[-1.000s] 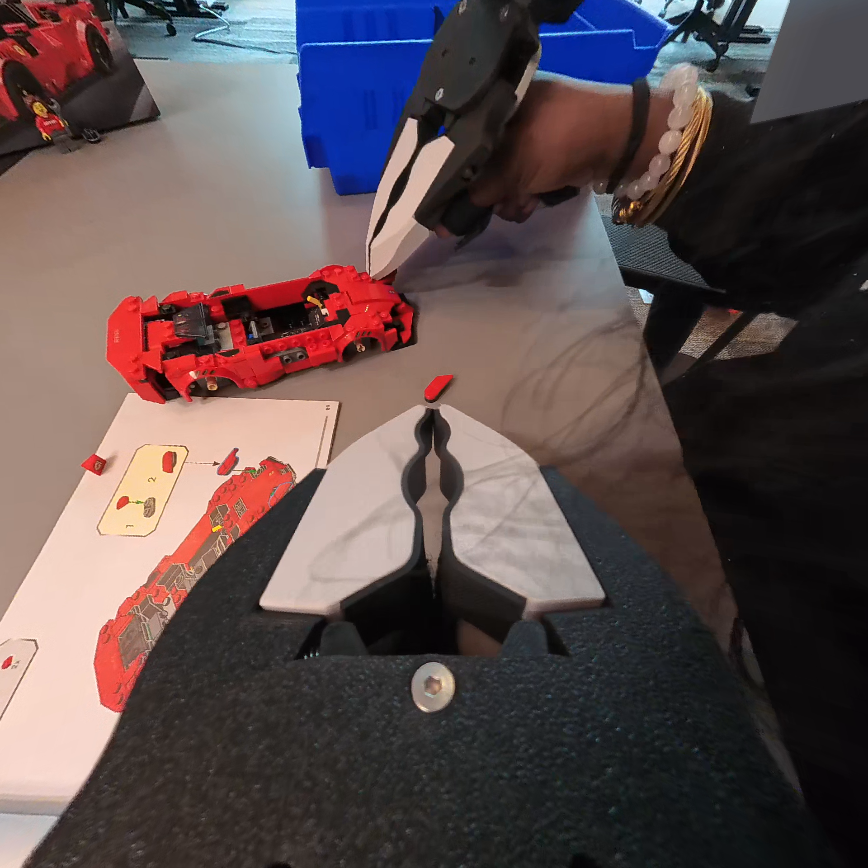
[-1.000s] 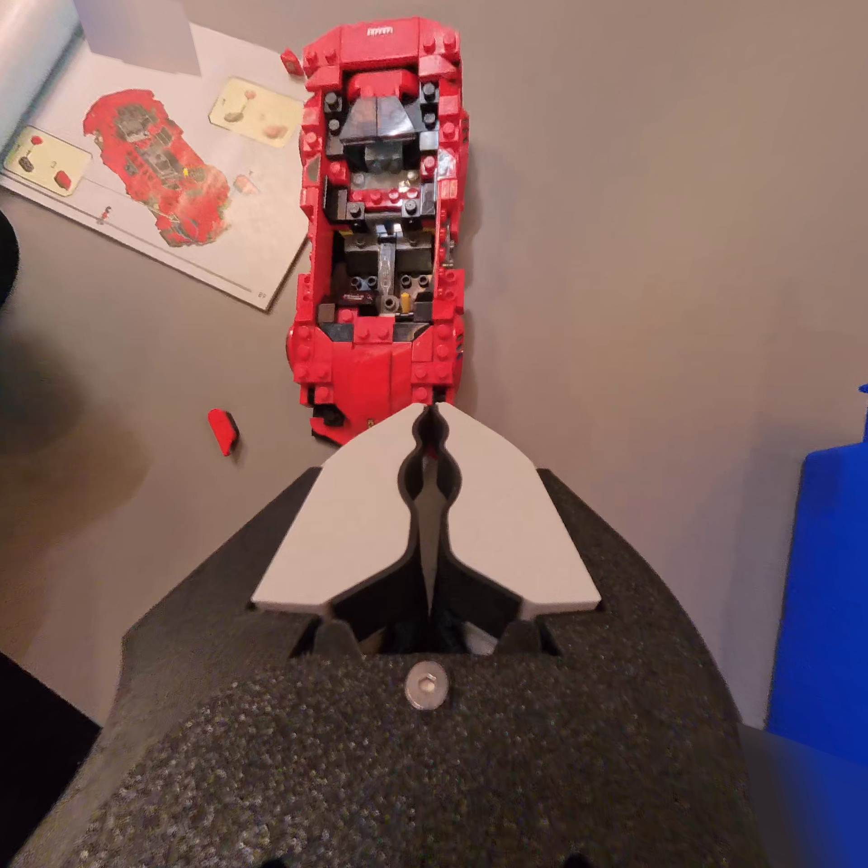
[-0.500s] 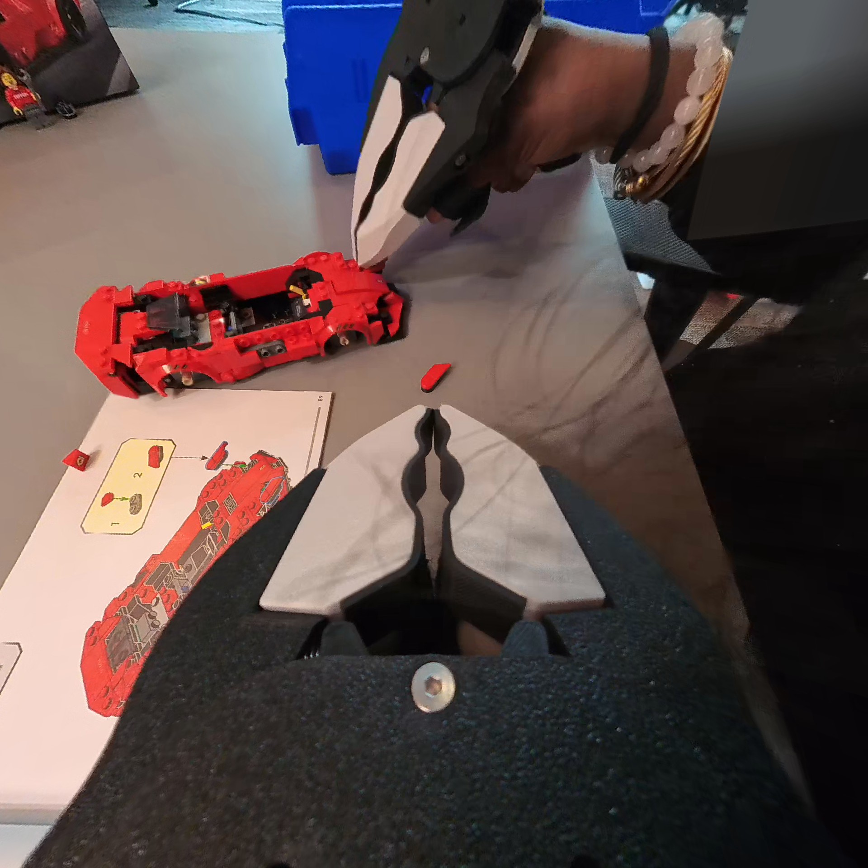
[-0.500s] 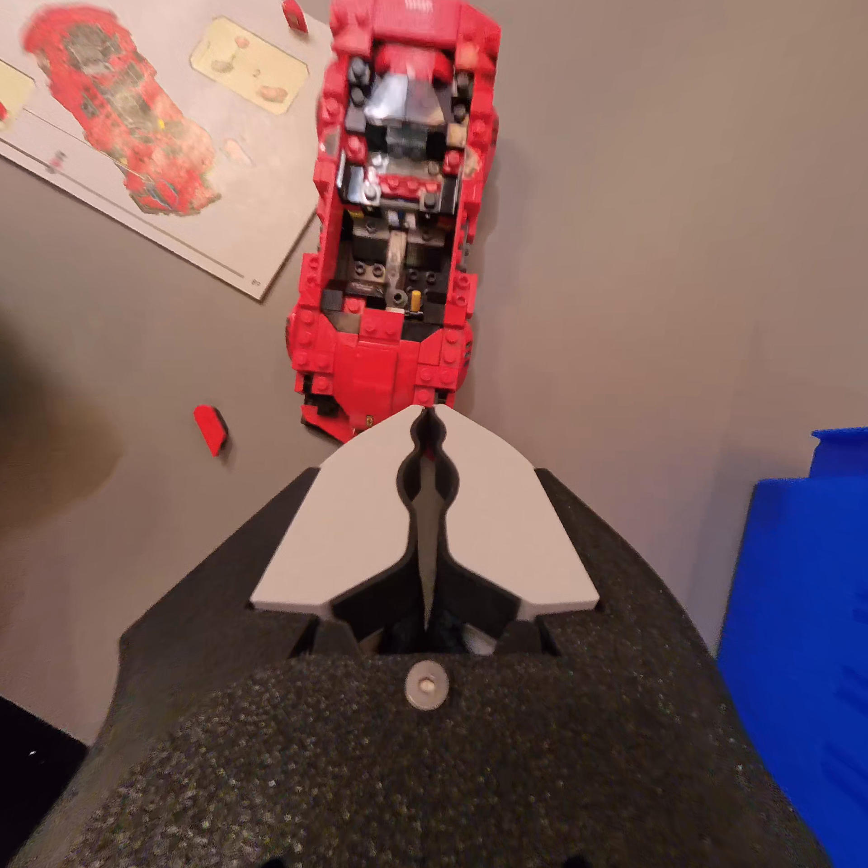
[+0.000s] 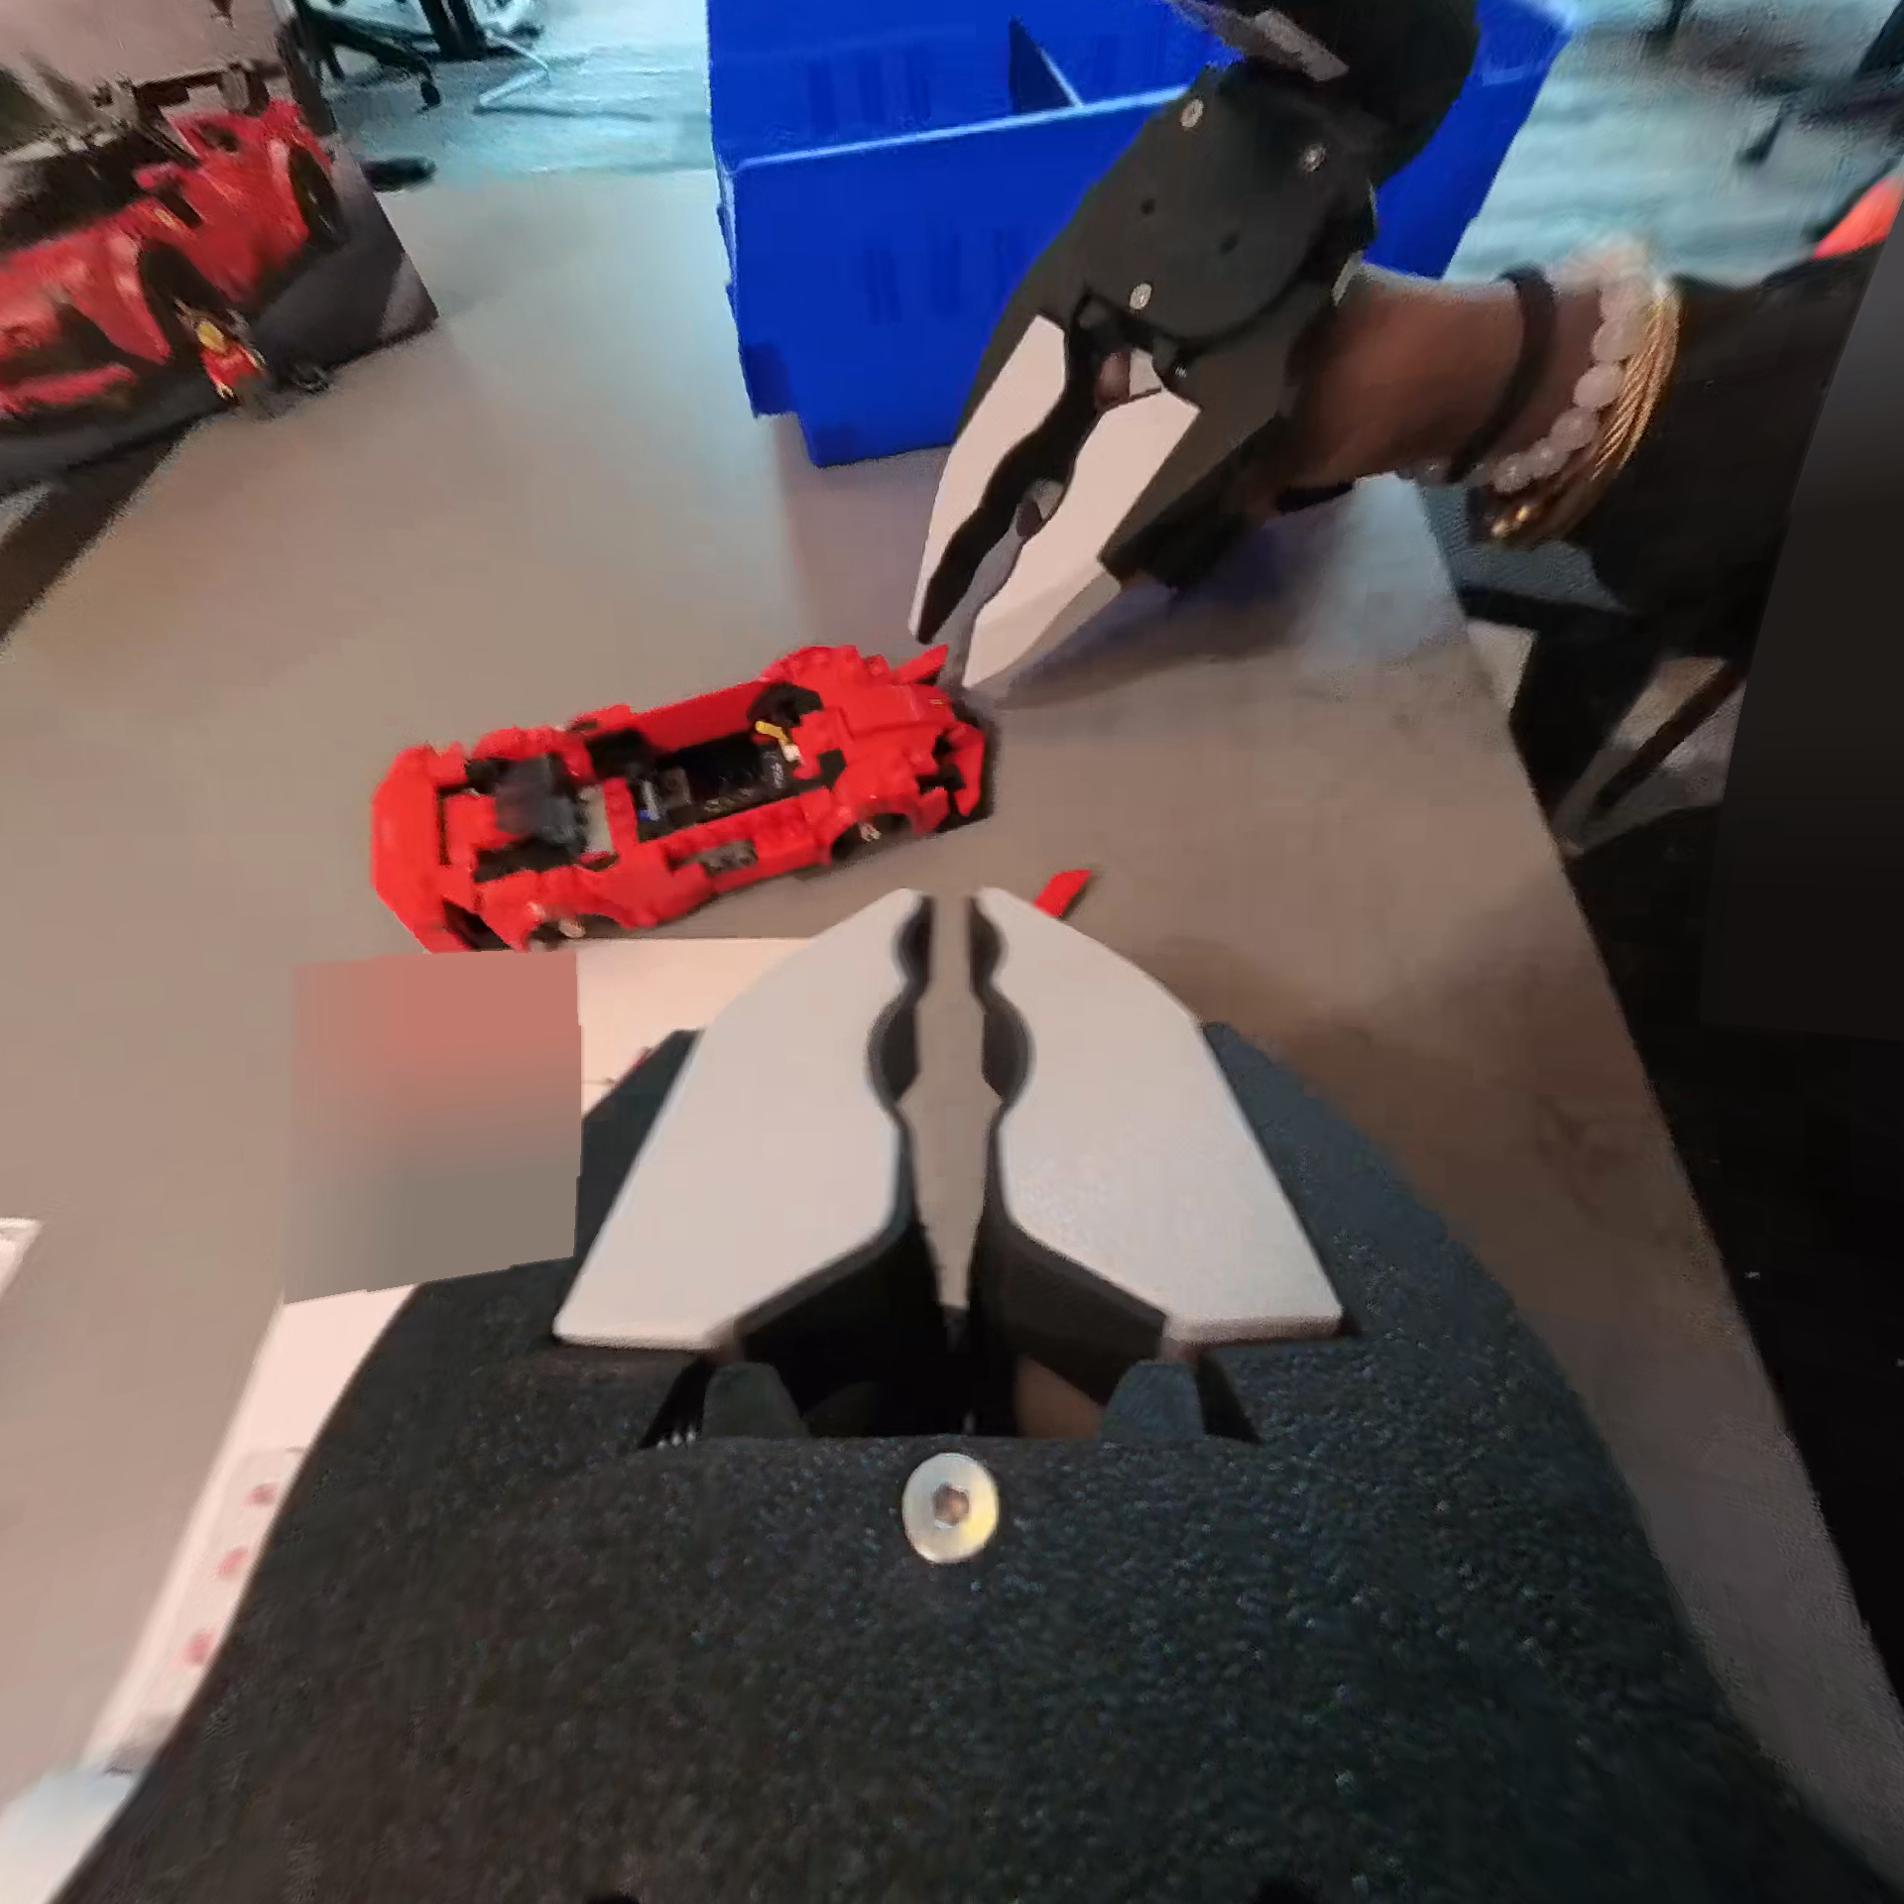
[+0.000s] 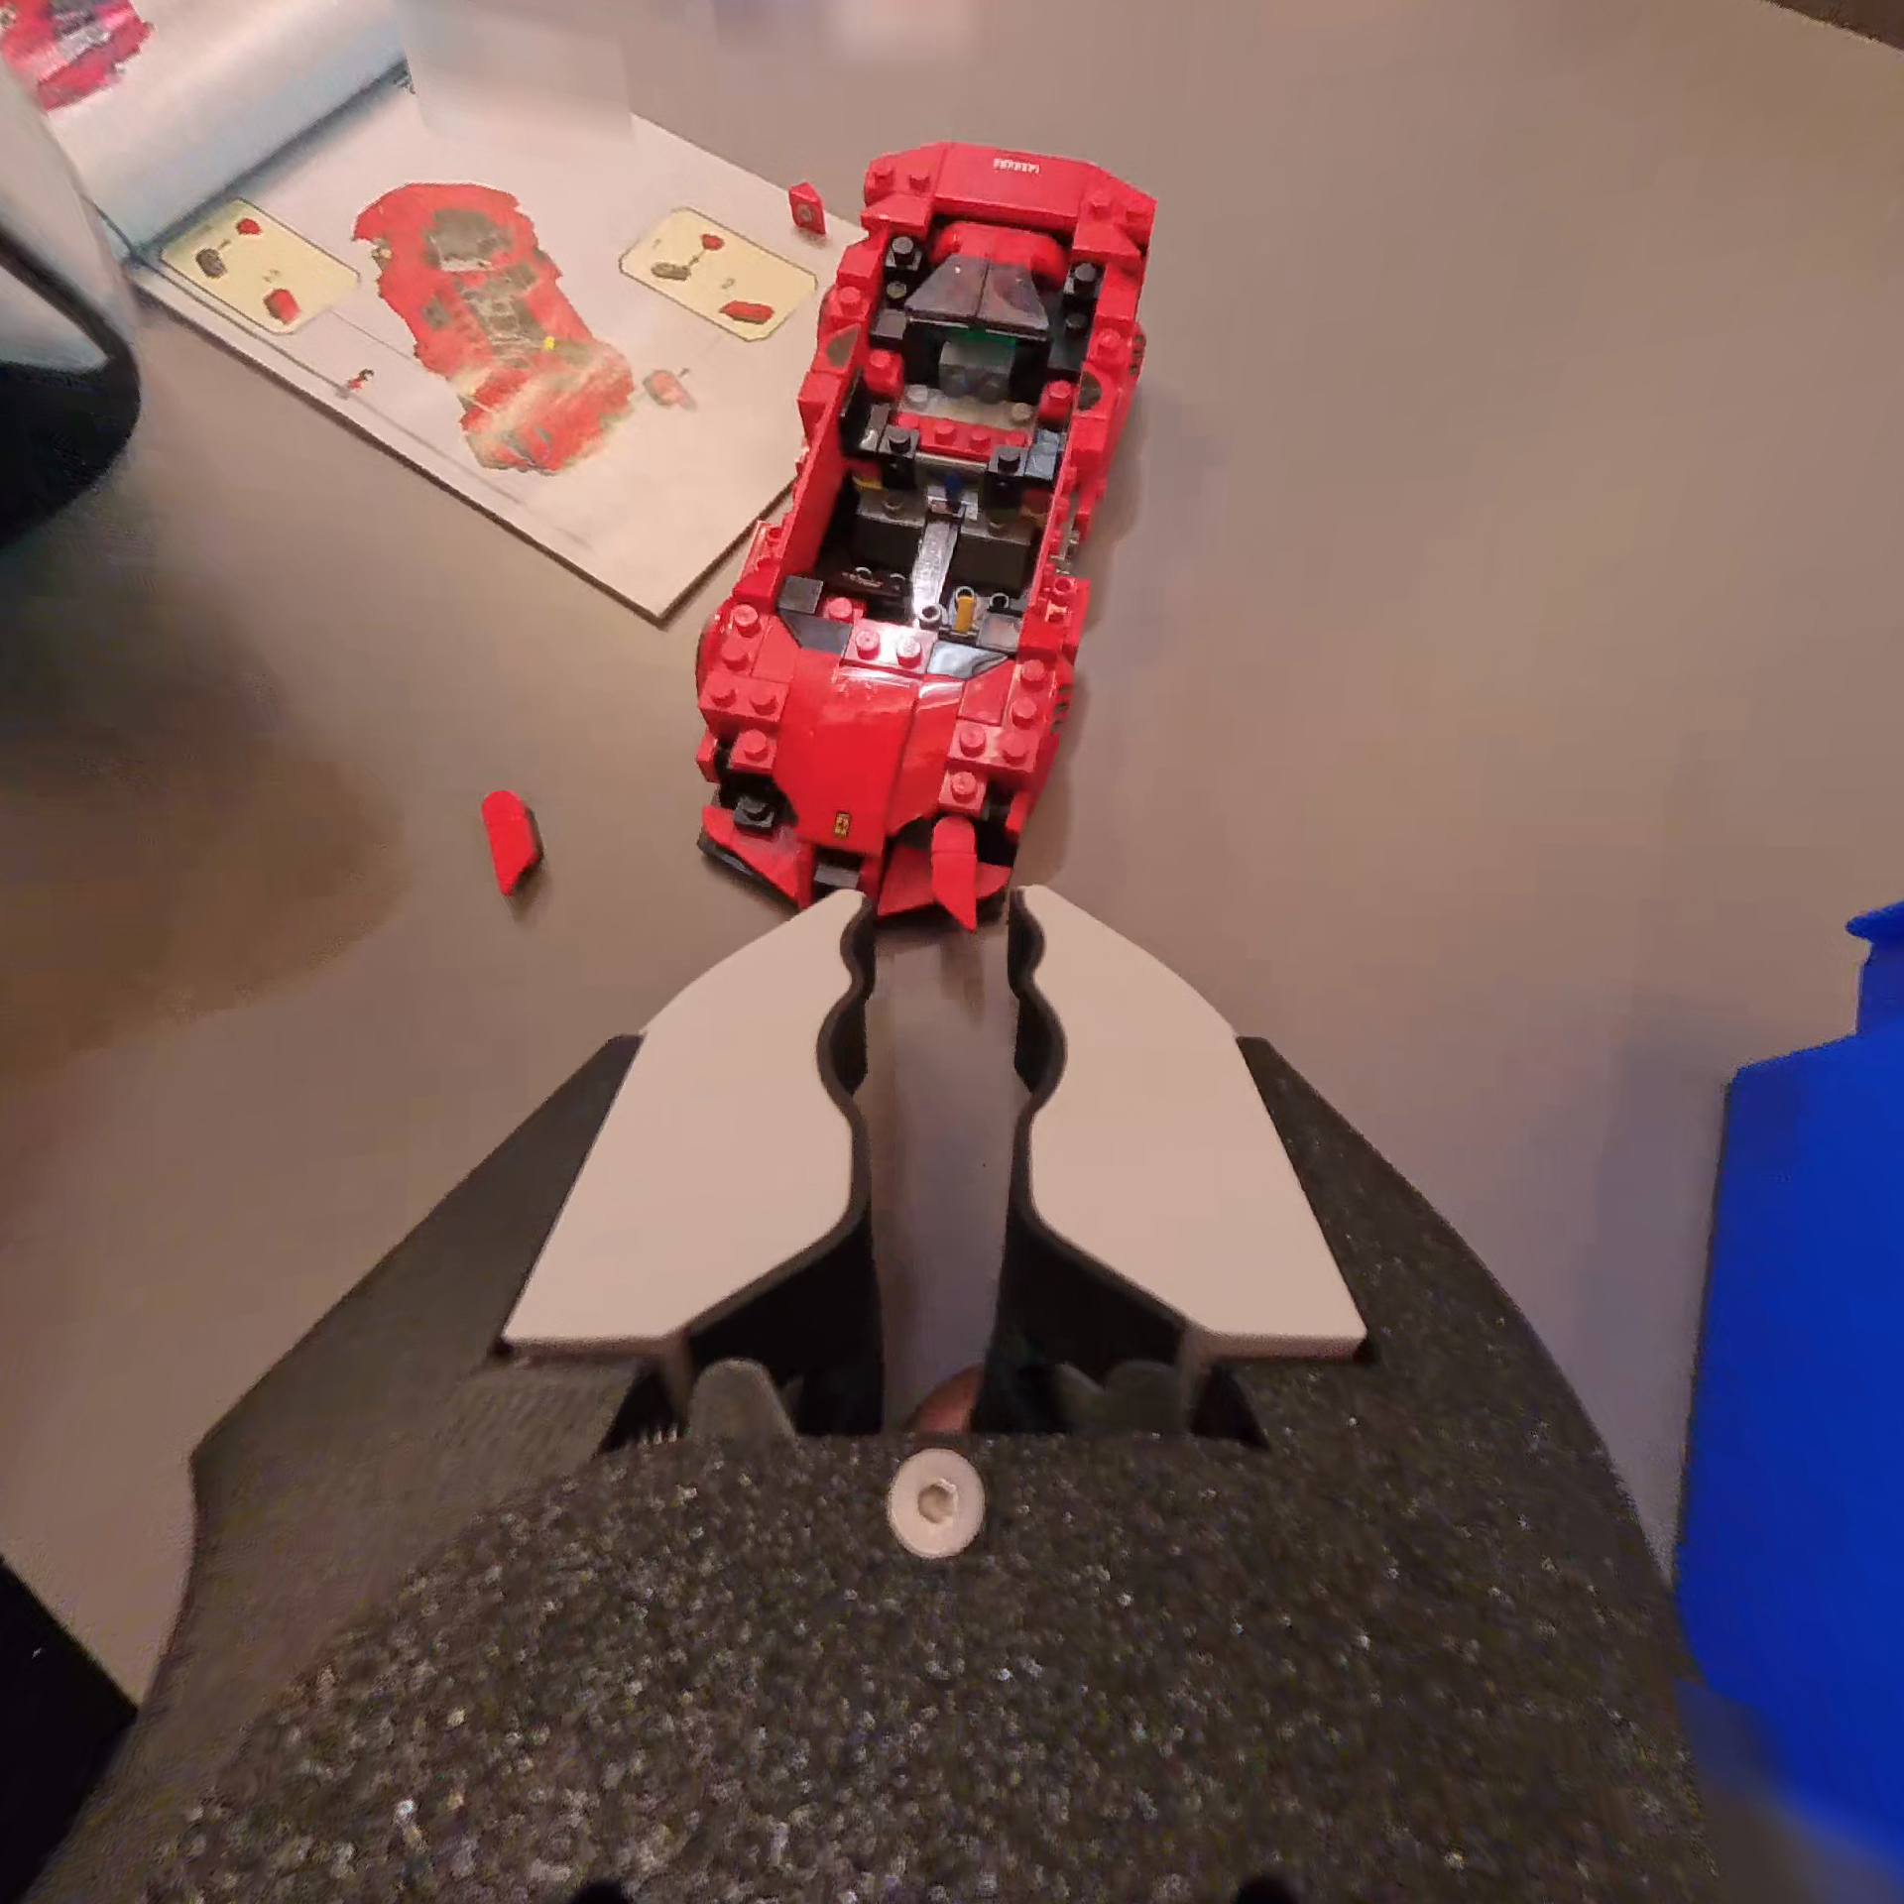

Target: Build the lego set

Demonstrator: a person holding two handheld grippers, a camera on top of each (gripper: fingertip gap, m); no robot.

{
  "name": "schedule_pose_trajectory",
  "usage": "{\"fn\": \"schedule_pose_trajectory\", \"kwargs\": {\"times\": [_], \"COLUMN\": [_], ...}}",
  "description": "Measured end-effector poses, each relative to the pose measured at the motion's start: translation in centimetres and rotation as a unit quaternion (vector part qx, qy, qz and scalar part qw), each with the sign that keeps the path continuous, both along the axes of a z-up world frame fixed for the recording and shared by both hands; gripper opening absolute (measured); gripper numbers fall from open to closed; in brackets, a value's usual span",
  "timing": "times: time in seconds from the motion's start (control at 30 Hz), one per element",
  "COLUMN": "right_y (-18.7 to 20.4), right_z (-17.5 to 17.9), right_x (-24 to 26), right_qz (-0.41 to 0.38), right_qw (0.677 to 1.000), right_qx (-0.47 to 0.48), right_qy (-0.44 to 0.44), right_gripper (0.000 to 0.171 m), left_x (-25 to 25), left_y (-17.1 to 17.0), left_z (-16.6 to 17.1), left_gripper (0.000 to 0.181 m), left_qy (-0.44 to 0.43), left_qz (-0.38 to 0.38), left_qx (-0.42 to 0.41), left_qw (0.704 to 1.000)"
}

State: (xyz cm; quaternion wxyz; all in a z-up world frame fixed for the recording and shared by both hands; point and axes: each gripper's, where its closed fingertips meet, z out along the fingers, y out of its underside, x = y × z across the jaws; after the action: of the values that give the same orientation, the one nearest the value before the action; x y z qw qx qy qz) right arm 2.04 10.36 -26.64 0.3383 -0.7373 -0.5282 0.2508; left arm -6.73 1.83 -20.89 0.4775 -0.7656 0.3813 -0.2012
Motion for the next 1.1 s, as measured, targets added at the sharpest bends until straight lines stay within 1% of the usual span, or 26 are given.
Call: {"fn": "schedule_pose_trajectory", "kwargs": {"times": [0.03, 0.07, 0.1, 0.23, 0.37, 0.47, 0.57, 0.73, 0.87, 1.1], "right_y": [0.1, 0.1, 0.2, 0.4, 0.5, 0.5, 0.5, 0.5, 0.5, 0.7], "right_z": [-0.2, -0.3, -0.4, -0.2, -0.2, -0.5, -0.7, -0.7, -0.7, -0.7], "right_x": [-0.2, -0.3, -0.4, -0.5, -0.2, -0.2, -0.5, -0.8, -0.8, -0.6], "right_qz": [0.003, 0.006, 0.008, 0.011, 0.014, 0.017, 0.021, 0.022, 0.016, -0.027], "right_qw": [1.0, 1.0, 1.0, 1.0, 1.0, 1.0, 1.0, 1.0, 1.0, 1.0], "right_qx": [0.004, 0.008, 0.011, 0.009, 0.006, 0.002, -0.001, -0.001, 0.004, -0.009], "right_qy": [-0.004, -0.006, -0.007, 0.007, 0.008, 0.004, 0.005, 0.008, 0.005, -0.004], "right_gripper": [0.023, 0.022, 0.02, 0.018, 0.018, 0.018, 0.017, 0.015, 0.008, 0.008], "left_x": [0.0, 0.2, 0.3, 1.5, 1.7, 2.3, 3.1, 3.4, 3.6, 3.8], "left_y": [0.5, 0.9, 1.5, 4.3, 6.4, 6.9, 6.6, 6.8, 7.0, 7.1], "left_z": [0.1, 0.0, -0.2, -1.2, -3.5, -4.5, -4.8, -5.5, -5.6, -5.6], "left_gripper": [0.021, 0.032, 0.035, 0.031, 0.036, 0.038, 0.038, 0.036, 0.032, 0.031], "left_qy": [0.025, 0.053, 0.079, 0.142, 0.202, 0.219, 0.223, 0.241, 0.235, 0.224], "left_qz": [-0.008, -0.024, -0.04, -0.117, -0.181, -0.229, -0.259, -0.265, -0.254, -0.243], "left_qx": [0.003, 0.001, 0.0, 0.029, 0.017, 0.015, 0.009, 0.015, 0.02, 0.02], "left_qw": [1.0, 0.998, 0.996, 0.983, 0.962, 0.948, 0.94, 0.933, 0.938, 0.944]}}
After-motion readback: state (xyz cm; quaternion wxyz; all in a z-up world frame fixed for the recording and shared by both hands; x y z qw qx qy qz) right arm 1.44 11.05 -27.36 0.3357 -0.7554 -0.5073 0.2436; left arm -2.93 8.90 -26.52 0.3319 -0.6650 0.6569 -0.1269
